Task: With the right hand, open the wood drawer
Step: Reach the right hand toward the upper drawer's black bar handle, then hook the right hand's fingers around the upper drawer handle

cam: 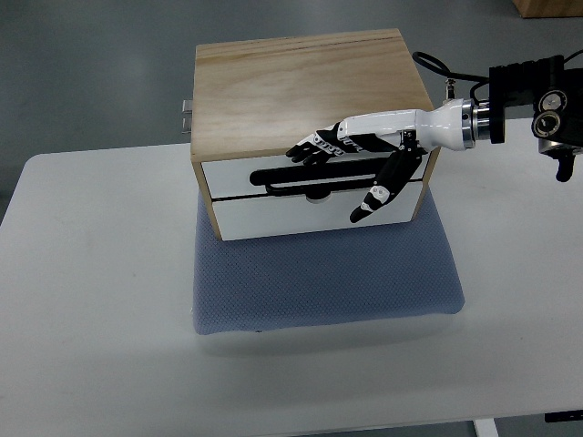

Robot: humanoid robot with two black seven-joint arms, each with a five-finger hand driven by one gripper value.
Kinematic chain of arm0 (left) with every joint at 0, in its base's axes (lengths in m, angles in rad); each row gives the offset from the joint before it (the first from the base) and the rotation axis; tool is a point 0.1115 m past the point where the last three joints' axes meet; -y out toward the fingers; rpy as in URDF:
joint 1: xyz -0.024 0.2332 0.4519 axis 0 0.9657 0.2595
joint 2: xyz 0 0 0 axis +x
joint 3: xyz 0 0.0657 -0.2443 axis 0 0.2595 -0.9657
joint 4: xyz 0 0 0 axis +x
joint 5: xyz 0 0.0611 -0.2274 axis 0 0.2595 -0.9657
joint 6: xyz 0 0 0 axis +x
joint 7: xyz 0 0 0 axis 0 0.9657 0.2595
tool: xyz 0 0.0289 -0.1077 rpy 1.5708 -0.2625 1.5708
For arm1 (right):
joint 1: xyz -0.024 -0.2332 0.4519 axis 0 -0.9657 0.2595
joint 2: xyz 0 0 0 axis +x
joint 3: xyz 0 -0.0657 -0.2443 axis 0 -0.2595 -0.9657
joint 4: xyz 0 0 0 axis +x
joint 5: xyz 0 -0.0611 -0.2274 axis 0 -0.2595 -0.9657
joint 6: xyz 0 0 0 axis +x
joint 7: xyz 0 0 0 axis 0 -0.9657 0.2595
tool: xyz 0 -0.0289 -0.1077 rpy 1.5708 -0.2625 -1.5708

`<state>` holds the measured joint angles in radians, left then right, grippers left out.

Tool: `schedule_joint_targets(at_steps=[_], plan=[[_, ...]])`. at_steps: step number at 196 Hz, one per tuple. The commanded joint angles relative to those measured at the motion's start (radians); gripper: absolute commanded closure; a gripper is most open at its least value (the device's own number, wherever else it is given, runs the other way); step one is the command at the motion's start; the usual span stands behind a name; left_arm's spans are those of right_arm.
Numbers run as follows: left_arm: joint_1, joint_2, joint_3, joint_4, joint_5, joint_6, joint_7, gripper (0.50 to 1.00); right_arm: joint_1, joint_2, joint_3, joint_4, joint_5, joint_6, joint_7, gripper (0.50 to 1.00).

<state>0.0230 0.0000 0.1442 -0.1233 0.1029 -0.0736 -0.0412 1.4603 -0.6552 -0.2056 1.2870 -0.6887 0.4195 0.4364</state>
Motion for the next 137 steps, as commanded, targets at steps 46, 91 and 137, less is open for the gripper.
schedule_joint_targets(at_steps=[46,91,137], plan=[[0.0,0.0,0.0,-0.001,0.0,0.0,0.0,0.5,-0.032,0.014,0.002,-0.011,-0.003,-0.002,-0.021,0.556],[0.0,0.0,0.0,-0.001,0.001,0.0,0.0,0.5,-0.046,0.025,0.005,-0.034,-0.006,-0.004,-0.03,0.556],[0.0,0.0,0.0,-0.001,0.0,0.002,0.0,0.5,-0.057,0.025,0.005,-0.035,-0.005,0.001,-0.03,0.556]])
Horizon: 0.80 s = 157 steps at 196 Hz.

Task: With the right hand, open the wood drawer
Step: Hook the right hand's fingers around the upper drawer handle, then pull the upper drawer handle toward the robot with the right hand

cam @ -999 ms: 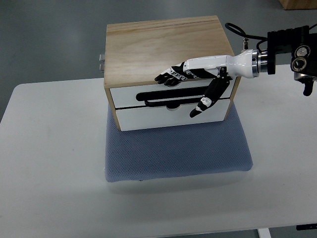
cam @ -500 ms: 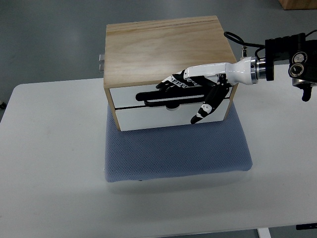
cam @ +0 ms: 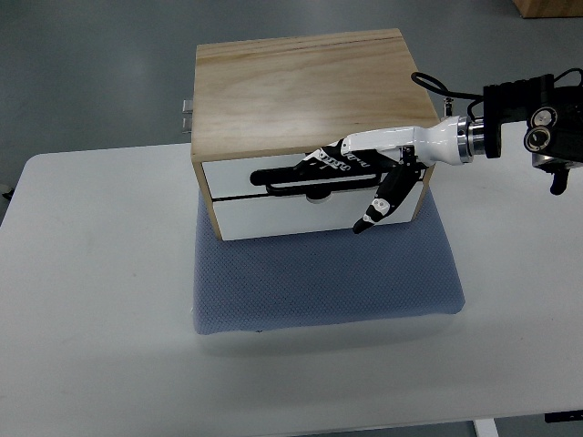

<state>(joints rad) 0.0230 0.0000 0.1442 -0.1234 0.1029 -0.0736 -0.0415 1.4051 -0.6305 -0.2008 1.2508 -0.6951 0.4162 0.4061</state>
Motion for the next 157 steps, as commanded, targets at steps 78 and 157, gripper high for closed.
schedule_joint_targets(at_steps=[78,157], plan=[[0.0,0.0,0.0,0.001,0.0,0.0,0.0,0.5,-0.009,-0.001,0.001,0.002,0.006,0.052,-0.052,0.556],[0.0,0.0,0.0,0.001,0.0,0.0,0.0,0.5,-0.008,-0.003,0.003,0.027,0.009,0.101,-0.052,0.556]])
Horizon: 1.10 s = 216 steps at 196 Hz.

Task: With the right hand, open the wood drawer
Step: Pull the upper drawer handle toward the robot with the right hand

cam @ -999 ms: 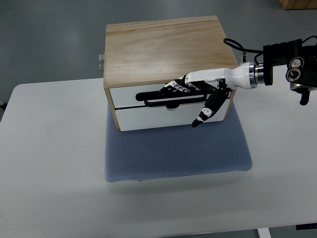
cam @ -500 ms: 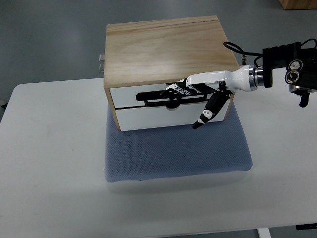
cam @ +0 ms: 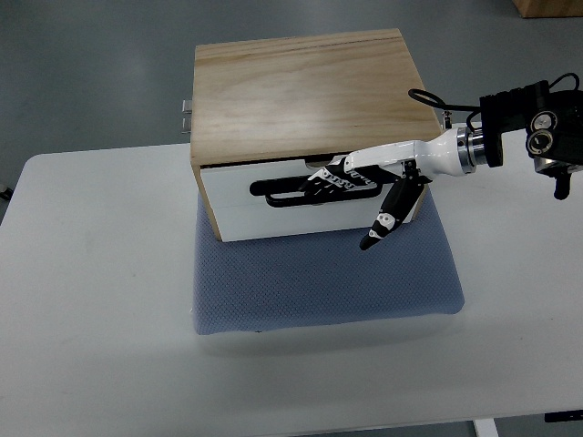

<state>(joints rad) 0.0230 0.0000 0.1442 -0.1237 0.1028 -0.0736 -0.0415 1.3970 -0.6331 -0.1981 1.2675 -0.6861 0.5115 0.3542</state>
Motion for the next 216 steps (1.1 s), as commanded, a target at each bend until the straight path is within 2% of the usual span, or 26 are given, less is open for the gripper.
schedule_joint_targets(at_steps=[1,216], plan=[[0.0,0.0,0.0,0.001,0.0,0.0,0.0,0.5,0.0,0.0,0.0,0.01,0.0,0.005,0.0,0.556],[0.0,0.0,0.0,-0.001,0.0,0.002,0.0,0.5,-0.003,-0.122,-0.003,0.204,0.002,0.01,0.0,0.556]])
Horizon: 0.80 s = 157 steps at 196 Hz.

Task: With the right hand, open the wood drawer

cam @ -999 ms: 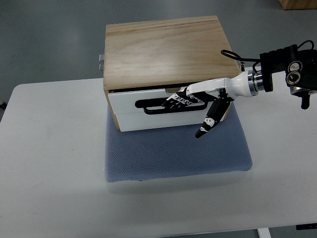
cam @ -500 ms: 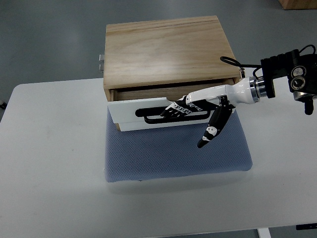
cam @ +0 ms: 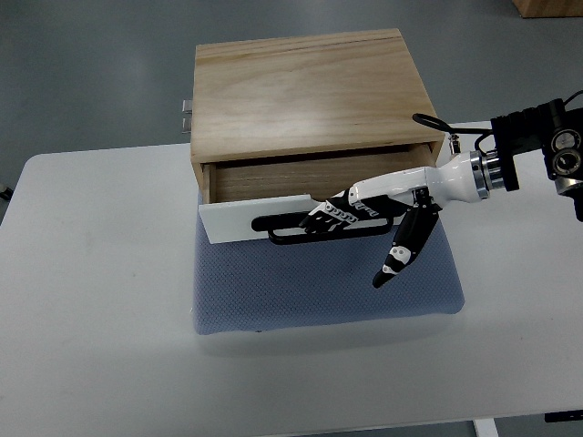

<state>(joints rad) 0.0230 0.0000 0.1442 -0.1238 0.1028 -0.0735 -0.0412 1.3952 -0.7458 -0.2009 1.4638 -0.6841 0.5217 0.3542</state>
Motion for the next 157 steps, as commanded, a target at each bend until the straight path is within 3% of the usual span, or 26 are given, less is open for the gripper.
schedule_joint_targets(at_steps=[1,102,157], plan=[[0.0,0.0,0.0,0.0,0.0,0.001,0.0,0.5,-0.001,-0.009,0.0,0.007,0.0,0.0,0.0,0.556],[0.0,0.0,0.0,0.0,0.0,0.0,0.0,0.5,0.008,-0.05,0.003,0.02,0.001,0.02,-0.001,0.556],[0.0,0.0,0.0,0.0,0.0,0.0,0.0,0.5,0.018,-0.089,0.058,0.021,0.014,0.089,-0.006,0.556]])
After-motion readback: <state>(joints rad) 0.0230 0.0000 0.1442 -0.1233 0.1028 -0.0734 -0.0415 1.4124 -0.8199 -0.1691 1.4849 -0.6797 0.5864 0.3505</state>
